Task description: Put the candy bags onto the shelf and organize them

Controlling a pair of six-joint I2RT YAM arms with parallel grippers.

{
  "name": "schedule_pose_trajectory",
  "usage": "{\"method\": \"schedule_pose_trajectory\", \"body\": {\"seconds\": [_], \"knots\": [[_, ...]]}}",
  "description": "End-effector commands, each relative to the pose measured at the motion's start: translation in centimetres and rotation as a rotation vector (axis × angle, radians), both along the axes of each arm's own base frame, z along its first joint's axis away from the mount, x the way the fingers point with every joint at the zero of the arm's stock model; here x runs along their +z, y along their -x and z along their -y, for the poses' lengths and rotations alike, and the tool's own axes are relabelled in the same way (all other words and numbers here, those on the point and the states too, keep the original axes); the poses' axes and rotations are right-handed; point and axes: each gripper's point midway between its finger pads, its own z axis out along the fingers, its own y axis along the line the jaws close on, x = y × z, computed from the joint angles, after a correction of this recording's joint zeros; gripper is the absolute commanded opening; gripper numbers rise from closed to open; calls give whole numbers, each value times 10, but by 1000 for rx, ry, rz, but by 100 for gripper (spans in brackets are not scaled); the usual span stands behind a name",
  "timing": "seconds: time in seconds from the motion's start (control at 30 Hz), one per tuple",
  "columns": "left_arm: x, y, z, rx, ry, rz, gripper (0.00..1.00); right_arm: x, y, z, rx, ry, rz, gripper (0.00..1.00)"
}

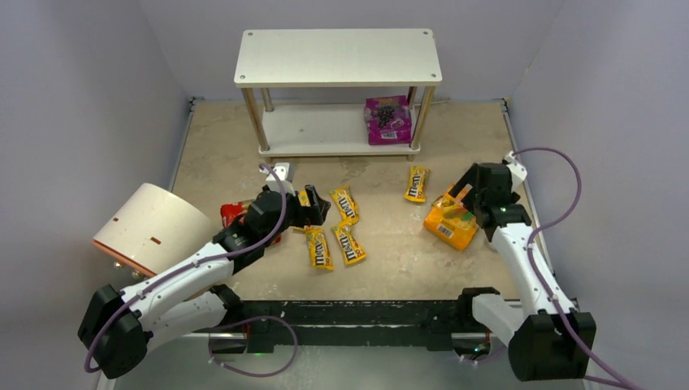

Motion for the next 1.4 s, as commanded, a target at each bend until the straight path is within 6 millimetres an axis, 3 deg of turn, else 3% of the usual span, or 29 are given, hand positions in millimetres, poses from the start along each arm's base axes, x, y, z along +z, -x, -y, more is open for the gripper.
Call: {"method": "schedule_pose_trajectory", "body": {"seconds": [0.0,0.17,0.37,0.43,0.5,0.53,0.6,0.67,0.83,1.0,1.2,1.37], "knots": [[-9,1,1,-4,-12,-24,97,-35,10,11,-69,-120,-74,95],[-10,2,5,-28,-3,-27,98,-76,24,16,-118,-172,-175,88],[-11,3,4,-16,14,-25,97,-102,34,15,-140,-202,-203,82],[-12,3,5,-22,18,-27,97,-103,31,15,-123,-195,-180,73],[-13,3,7,-26,19,-30,97,-99,26,11,-78,-199,-130,56],[-14,2,7,-28,19,-33,97,-94,22,8,-43,-197,-96,45],[-14,2,10,-35,25,-38,97,-79,15,1,16,-207,-28,31],[-14,3,14,-52,35,-43,97,-60,9,-4,72,-203,40,25],[-9,7,29,-121,80,-46,97,-15,0,-21,248,-181,164,1],[-1,15,49,-215,148,-55,97,44,0,-60,486,-245,376,0],[24,27,80,-366,314,-35,98,111,21,-109,807,-330,631,0],[49,30,104,-449,459,-33,98,149,32,-130,876,-481,769,0]]}}
